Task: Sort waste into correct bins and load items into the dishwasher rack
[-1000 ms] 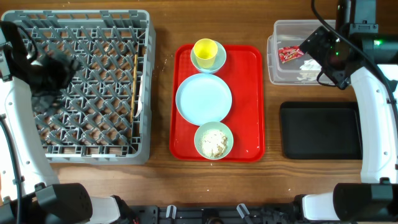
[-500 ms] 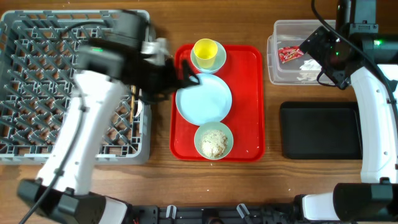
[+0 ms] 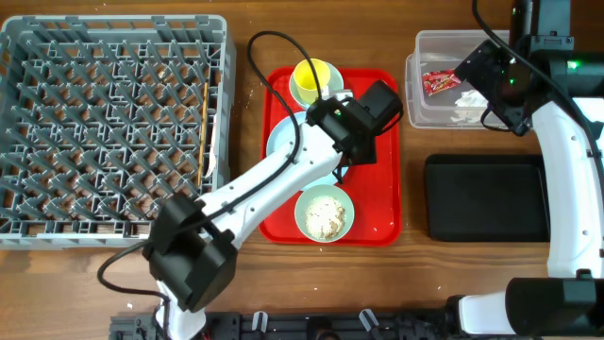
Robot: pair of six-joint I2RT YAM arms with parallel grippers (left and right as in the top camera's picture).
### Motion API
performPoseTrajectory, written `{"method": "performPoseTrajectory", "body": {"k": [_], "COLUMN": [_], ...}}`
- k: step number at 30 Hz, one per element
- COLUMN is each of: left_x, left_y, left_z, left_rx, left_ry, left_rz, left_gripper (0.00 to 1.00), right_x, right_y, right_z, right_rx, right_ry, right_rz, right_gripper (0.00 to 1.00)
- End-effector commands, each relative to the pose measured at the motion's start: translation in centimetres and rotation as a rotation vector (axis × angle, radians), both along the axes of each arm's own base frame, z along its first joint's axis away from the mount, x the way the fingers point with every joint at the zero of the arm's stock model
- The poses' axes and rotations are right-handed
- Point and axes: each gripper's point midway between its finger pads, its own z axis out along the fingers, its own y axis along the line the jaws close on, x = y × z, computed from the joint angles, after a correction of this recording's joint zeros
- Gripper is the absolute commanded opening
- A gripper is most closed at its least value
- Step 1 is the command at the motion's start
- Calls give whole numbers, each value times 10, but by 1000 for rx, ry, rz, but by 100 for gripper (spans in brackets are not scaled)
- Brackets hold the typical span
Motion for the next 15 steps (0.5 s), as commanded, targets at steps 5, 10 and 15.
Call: {"method": "performPoseTrajectory", "body": {"k": [5,10,15], "left_x": [-64,-111,-106], "left_y": [15,12,20], "left_z": [32,43,44], "left_rx": [-69,-48,22], "left_ry": [224,309,244], "left_rz": [-79,-160,-163], "left_gripper": [82,84,84], "right_x": [1,1,1], "right_y": [-3,-3,-3], "right_z": [-6,-6,-6], "right_rx": [-24,-24,-24], "right_ry": [19,19,19], "right_rz": [-2,-2,-2], "right_gripper": [100,99,100]}}
